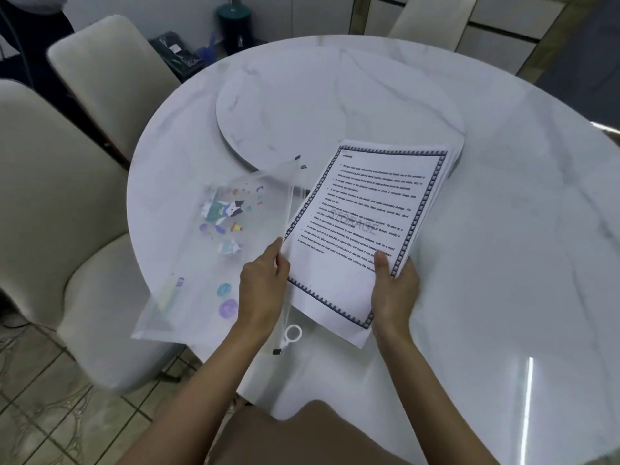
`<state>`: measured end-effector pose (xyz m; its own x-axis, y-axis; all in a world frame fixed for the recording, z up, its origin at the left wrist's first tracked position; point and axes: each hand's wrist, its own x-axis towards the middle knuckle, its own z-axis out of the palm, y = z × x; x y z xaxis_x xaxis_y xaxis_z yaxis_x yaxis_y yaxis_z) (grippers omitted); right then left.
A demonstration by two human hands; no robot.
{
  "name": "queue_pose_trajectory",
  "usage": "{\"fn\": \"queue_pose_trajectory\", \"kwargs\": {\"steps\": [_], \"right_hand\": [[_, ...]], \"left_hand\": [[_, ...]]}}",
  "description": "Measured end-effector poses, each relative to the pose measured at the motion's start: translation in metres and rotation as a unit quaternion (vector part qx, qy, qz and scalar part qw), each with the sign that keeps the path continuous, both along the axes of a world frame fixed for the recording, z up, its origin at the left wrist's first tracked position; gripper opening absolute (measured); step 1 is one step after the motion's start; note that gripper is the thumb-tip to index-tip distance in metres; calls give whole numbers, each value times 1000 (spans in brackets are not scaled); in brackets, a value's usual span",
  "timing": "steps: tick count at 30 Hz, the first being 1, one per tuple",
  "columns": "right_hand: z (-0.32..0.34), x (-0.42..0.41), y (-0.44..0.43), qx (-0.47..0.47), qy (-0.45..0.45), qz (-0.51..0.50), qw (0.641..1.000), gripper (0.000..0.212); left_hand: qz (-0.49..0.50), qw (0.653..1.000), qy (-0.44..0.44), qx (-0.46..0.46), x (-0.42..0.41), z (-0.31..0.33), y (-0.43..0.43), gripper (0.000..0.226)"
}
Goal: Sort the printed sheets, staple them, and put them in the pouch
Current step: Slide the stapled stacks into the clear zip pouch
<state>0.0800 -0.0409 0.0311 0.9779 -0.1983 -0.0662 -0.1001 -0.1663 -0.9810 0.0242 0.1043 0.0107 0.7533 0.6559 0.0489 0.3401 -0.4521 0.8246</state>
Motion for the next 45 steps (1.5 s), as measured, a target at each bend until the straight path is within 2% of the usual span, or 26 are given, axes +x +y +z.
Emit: {"fn": "queue_pose_trajectory", "kwargs": {"steps": [4,12,19,27,30,35,37,41,45], "right_hand": [[2,-8,-3,-25,-20,44,999,16],[-6,-10,-12,-23,15,77,997,12],[2,-2,-45,-26,61,122,990,23],[10,10,-60,-42,65,195,978,22],[6,21,-60,-31,96,239,966,18],[-11,33,-62,-47,167,245,954,32],[-18,34,-62,-69,186,249,948,33],[-27,36,-63,-199,167,237,936,32],[-35,34,-65,-241,145,212,936,29]], "left_hand": [[-20,1000,6,1,3,-2,-10,35],[-34,999,7,-25,9,-2,-20,35],[-37,999,11,-2,18,-1,-18,37],[-56,998,31,-3,24,-5,-23,37],[-75,996,42,8,24,-9,-22,37],[-85,995,58,16,26,-13,-19,39],[-81,995,62,9,26,-15,-19,39],[-79,995,66,10,25,-20,-18,39],[-75,994,73,14,24,-26,-17,39]]}}
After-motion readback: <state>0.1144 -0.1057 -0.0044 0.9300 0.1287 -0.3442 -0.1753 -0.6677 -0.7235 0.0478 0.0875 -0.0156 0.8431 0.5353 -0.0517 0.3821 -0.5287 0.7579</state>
